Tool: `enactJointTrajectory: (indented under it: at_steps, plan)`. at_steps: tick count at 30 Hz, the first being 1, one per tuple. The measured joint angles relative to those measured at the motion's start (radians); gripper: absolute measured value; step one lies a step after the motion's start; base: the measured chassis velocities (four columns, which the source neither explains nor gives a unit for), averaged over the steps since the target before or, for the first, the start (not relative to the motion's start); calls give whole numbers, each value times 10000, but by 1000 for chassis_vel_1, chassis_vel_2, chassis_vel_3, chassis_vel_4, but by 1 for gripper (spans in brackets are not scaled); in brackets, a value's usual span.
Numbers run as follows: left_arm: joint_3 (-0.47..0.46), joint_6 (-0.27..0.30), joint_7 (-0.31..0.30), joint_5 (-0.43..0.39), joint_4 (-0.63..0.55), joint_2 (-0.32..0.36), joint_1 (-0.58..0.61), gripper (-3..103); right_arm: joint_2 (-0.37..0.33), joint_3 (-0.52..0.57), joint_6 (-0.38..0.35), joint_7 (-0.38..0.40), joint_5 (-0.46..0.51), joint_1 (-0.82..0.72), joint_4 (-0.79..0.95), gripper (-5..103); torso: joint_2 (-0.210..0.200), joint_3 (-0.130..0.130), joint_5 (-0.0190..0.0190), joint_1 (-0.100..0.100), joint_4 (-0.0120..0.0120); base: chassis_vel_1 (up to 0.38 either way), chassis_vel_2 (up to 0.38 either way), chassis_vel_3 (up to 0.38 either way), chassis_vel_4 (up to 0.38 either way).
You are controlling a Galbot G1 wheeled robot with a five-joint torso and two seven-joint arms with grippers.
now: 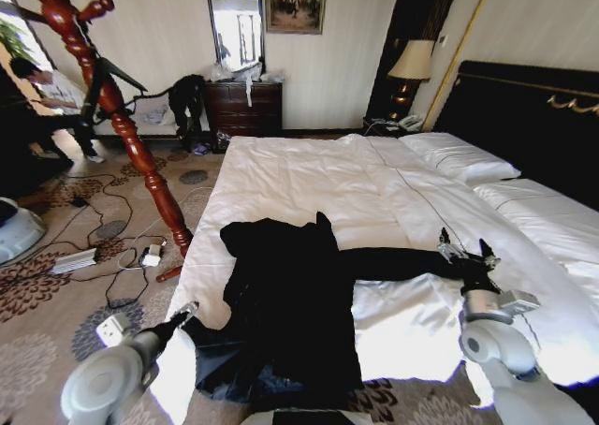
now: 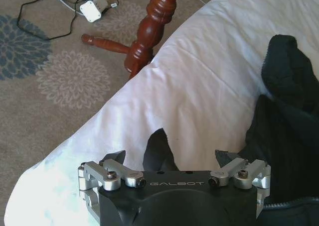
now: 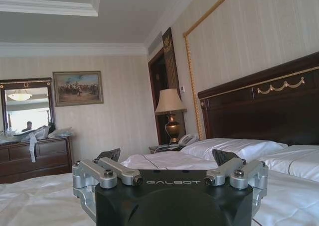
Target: Pick up the clothes from the bed and hang them on the clothes hanger.
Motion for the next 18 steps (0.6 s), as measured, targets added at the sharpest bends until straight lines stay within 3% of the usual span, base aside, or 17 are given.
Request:
enactJointTrajectory:
  at_steps: [8,18]
  plan:
    - [321,-294,99,638,144,-104,-145,102,-43,9,0,3,43,-60,91,100,0,0,1,0,1,0,0,0,0]
    - [319,-438,65,348,621,11,-354,66,-77,80,35,3,60,-122,109,100,0,0,-1,0,0,0,0,0,0]
